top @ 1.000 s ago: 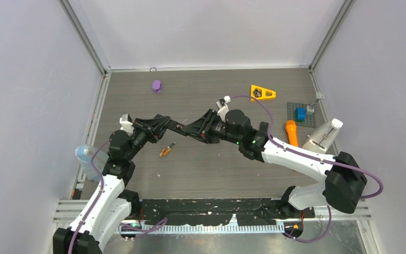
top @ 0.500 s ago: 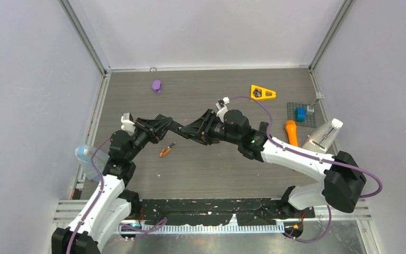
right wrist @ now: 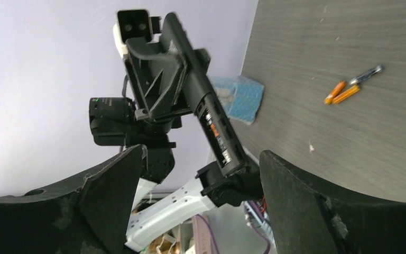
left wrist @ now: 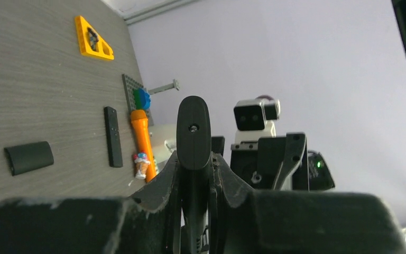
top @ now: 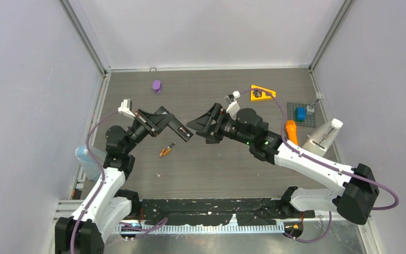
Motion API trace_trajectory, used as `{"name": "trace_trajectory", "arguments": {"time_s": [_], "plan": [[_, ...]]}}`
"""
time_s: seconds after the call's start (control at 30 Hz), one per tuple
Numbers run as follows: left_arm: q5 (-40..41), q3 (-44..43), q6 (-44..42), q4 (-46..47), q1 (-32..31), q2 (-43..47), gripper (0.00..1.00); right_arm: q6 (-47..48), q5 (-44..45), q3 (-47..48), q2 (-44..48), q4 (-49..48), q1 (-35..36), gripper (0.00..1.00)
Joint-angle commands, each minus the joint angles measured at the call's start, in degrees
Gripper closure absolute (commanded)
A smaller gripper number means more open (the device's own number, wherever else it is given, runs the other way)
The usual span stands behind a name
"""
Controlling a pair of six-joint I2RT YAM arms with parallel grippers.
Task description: Load the batteries into the remote control
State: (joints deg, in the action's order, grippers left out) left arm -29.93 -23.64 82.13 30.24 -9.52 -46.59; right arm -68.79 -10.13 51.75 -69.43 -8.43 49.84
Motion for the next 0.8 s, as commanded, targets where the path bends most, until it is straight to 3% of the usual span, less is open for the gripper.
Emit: {"name": "trace_trajectory", "arguments": {"time_s": [0.0, 0.13, 0.3, 0.37, 0.47, 0.63, 0.77], "plan": [[-15.76, -4.47, -12.44, 14.05, 2.09, -2.38, 1.0, 8.84, 2.59, 0.88, 4.4, 3.72, -2.27, 0.14], [-25.65, -7.42, -22.44, 11.53, 2.4, -1.82, 1.0, 15.58, 7.19, 3.95, 4.38, 12.76, -3.92, 0.16], [-26.97, -13.44, -42.77, -14.32, 2.44, 3.46, 1.0, 23.47, 9.84, 11.72, -2.34, 23.13, -4.05, 0.23], [-20.5, -16.35, -50.8, -27.19, 2.46, 6.63, 1.0, 23.88, 9.94, 14.92, -6.48, 26.34, -4.0, 0.27], [-5.48, -19.16, -55.58, -40.71, 2.48, 10.52, 1.0, 21.21, 15.78, 21.12, -12.93, 34.0, -2.82, 0.31], [15.0, -19.7, -54.4, -50.22, 2.48, 16.46, 1.0, 8.9, 19.92, 27.16, -23.93, 36.1, 2.9, 0.36], [24.0, -20.6, -53.12, -55.69, 2.49, 20.63, 1.0, 3.86, 21.86, 38.15, -34.17, 42.6, 7.16, 0.38]]}}
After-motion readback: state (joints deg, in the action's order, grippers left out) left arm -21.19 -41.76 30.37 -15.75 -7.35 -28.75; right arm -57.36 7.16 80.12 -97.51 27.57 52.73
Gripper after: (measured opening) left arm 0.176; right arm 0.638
